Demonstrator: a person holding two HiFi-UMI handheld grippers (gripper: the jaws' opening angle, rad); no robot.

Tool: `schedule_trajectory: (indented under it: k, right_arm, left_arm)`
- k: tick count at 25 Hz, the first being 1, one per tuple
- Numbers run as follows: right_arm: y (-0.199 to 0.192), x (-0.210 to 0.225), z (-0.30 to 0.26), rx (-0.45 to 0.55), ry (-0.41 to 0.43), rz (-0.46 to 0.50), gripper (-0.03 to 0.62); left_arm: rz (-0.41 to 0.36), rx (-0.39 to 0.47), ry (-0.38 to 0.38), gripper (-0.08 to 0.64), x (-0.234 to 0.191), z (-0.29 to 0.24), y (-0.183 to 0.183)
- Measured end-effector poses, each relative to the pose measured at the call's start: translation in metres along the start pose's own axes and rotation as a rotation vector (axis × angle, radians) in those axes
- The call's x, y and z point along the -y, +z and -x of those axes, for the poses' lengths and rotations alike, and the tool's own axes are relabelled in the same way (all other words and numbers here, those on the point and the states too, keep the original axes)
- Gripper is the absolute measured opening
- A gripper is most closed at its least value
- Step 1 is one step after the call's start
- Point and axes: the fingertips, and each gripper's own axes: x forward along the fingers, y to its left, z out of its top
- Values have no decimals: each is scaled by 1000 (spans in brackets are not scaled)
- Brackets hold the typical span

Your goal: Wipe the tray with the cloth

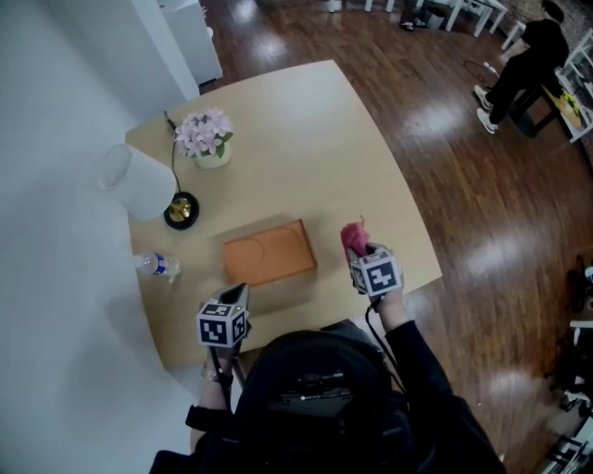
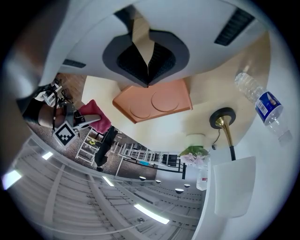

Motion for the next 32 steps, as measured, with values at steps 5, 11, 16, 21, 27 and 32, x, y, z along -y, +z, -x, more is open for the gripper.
schedule_trajectory:
  k: [5, 11, 16, 21, 27, 32]
  right_arm:
    - [-4, 31, -36, -56, -28, 22, 74]
    - [-9, 51, -88, -109, -17, 45, 75]
    - [-19, 63, -108, -167, -35, 69, 75]
    - [-20, 63, -113, -170, -33, 97, 78]
    - [-12, 63, -101, -158, -18, 14, 233]
    - [26, 67, -48, -9, -75, 24, 247]
  left_arm:
    - [7, -23, 23, 5, 3, 0, 1]
    - [41, -56, 64, 5, -3, 3, -6]
    - [65, -81, 98, 5, -8, 3, -12]
    - [92, -87, 107, 5, -10, 2, -19]
    - [119, -60, 106, 5, -17, 7, -19]
    - [114, -28, 105, 5, -26, 11, -14]
